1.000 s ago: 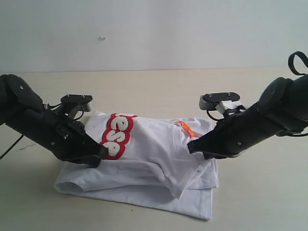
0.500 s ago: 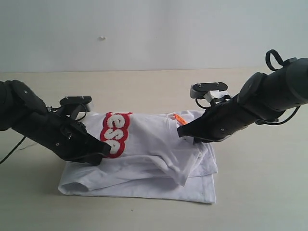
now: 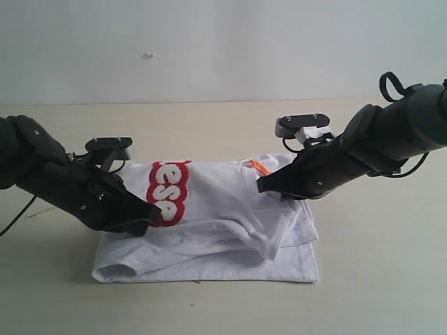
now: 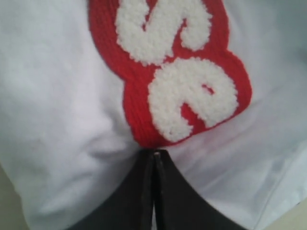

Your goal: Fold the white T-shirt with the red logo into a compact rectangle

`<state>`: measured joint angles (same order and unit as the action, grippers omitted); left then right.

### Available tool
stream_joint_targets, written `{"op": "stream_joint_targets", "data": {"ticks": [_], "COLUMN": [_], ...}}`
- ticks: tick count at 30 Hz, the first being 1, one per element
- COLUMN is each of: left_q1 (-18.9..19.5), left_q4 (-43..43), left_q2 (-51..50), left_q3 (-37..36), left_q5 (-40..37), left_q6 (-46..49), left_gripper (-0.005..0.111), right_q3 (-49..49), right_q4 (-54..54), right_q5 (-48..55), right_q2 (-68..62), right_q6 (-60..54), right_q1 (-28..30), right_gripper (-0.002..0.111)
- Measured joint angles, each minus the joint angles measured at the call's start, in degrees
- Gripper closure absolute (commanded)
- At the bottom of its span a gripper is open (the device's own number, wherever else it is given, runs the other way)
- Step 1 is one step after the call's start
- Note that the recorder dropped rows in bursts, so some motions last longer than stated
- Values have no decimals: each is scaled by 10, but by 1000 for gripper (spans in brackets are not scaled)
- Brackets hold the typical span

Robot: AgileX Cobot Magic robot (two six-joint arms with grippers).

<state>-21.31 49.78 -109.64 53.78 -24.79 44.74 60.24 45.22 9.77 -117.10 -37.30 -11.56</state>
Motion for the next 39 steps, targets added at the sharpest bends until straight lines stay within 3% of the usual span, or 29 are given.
{"op": "stream_joint_targets", "data": {"ticks": [13, 21, 27, 30, 34, 39], "left_q1": [0, 0, 0, 0, 0, 0], "left_q4": [6, 9, 70, 82, 91, 91], "left_q2": [170, 307, 434, 501, 667, 773], "left_q3": [-27, -143, -226, -257, -324, -369], "left_q5": [72, 135, 161, 161, 161, 151], "left_q6": [0, 0, 0, 0, 0, 0], "left_gripper": [107, 107, 107, 107, 107, 107], "right_q3": [-100, -205, -277, -310, -375, -398], "right_q4": [-4, -2, -2, -1, 0, 0], "right_q5": [-58, -62, -57, -38, 21, 74], "right_q2": [203, 351, 494, 565, 721, 811], "right_q6": [-41, -43, -43, -43, -43, -43], "right_q1": [0, 0, 0, 0, 0, 0], "right_gripper": [108, 108, 108, 108, 108, 108]}}
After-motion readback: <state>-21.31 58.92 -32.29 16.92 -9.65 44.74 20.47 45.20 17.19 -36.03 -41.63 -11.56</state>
